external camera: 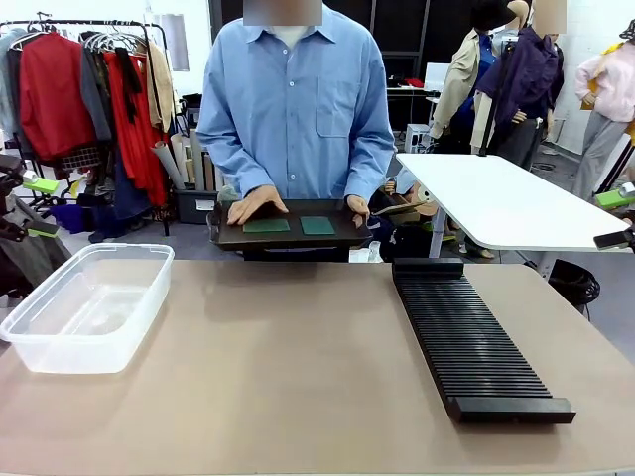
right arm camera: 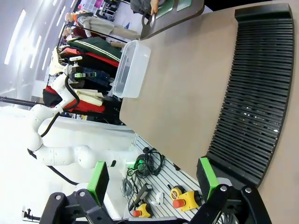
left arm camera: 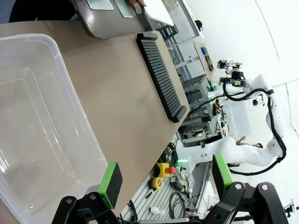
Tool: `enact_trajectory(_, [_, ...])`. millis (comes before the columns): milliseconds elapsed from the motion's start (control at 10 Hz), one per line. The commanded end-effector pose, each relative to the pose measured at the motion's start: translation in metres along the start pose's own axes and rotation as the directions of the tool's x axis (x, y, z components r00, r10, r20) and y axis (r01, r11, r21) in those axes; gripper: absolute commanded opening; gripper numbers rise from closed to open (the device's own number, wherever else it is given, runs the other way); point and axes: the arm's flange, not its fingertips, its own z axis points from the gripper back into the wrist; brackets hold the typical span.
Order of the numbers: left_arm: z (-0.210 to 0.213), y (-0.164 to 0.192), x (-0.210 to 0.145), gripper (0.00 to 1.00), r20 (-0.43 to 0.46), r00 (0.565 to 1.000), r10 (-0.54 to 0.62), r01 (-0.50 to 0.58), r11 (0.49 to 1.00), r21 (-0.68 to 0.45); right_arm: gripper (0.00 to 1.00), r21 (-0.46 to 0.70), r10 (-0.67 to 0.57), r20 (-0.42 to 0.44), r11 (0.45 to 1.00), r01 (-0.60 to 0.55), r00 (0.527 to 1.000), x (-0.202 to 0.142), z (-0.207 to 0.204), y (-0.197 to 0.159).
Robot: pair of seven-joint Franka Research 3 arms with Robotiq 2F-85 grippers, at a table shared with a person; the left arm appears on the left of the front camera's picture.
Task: Sort PCBs into racks and boxes based on the side picked up.
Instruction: Pick up the Blank PCB handed by the Human.
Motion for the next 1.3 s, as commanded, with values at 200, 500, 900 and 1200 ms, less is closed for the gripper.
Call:
enact_trajectory(200, [0.0007,-0.0005,-0.0010,1.00,-0.006,1.000,-0.002,0.002,1.000,0.003,1.00,0.008,0.008,0.003,1.000,-0.008,1.000,0.0006,0.0006,0.0020])
enact_trajectory(500, [0.0007,-0.0005,-0.0010,1.00,-0.006,1.000,-0.002,0.002,1.000,0.003,1.00,0.008,0.008,0.003,1.000,-0.008,1.000,0.0006,0.0006,0.0020])
enact_trajectory(900, [0.0007,-0.0005,-0.0010,1.00,-0.006,1.000,-0.002,0.002,1.000,0.003,1.00,0.008,0.008,0.003,1.000,-0.008,1.000,0.0006,0.0006,0.0020])
enact_trajectory(1200, [0.0007,-0.0005,-0.0010,1.00,-0.006,1.000,-0.002,0.002,1.000,0.003,1.00,0.008,0.008,0.003,1.000,-0.008,1.000,0.0006,0.0006,0.0020])
